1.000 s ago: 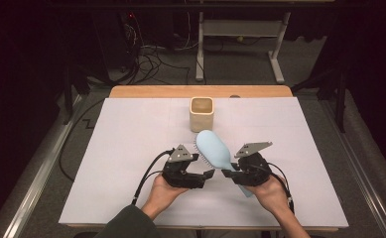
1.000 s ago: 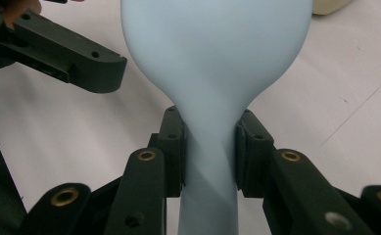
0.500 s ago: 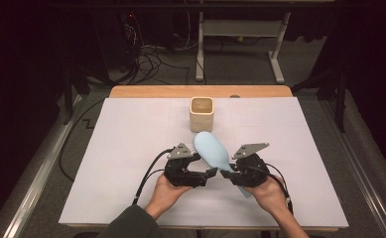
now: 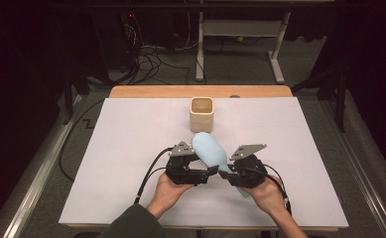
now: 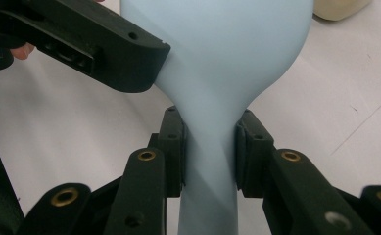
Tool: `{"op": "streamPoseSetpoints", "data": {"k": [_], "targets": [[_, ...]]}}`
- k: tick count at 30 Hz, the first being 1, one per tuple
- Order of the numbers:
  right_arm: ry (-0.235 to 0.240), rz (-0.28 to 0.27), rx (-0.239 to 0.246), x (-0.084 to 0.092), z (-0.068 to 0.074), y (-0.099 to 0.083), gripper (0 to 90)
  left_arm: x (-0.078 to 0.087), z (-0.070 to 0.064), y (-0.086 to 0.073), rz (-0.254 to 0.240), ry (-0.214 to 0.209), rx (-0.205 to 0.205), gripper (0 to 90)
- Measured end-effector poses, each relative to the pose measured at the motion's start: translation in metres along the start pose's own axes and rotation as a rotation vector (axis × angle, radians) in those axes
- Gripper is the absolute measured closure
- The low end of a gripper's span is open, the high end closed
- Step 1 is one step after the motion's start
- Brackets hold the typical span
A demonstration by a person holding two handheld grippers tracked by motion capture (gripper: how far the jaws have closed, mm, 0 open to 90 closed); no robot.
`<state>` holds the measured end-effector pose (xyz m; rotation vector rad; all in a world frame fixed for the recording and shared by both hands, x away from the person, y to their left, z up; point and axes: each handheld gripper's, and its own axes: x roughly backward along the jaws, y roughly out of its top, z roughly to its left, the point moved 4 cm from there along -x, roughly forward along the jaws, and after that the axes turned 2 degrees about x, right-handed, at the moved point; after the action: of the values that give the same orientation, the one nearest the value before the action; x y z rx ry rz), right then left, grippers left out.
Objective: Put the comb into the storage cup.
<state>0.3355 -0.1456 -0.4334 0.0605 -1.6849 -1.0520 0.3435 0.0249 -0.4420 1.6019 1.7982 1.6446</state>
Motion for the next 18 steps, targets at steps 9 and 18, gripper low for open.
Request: {"op": "streamPoseSetpoints", "data": {"k": [9,18], "targets": [[-0.008,0.001,0.018,-0.0026,0.0032,0.0021,70.5,-0.0010,0.0008,0.0011,-0.005,-0.012,0.034,25.6],[-0.009,-0.004,0.022,-0.0036,0.0046,0.0036,70.5,-0.0059,0.0014,0.0047,-0.019,-0.019,0.073,26.0]]}}
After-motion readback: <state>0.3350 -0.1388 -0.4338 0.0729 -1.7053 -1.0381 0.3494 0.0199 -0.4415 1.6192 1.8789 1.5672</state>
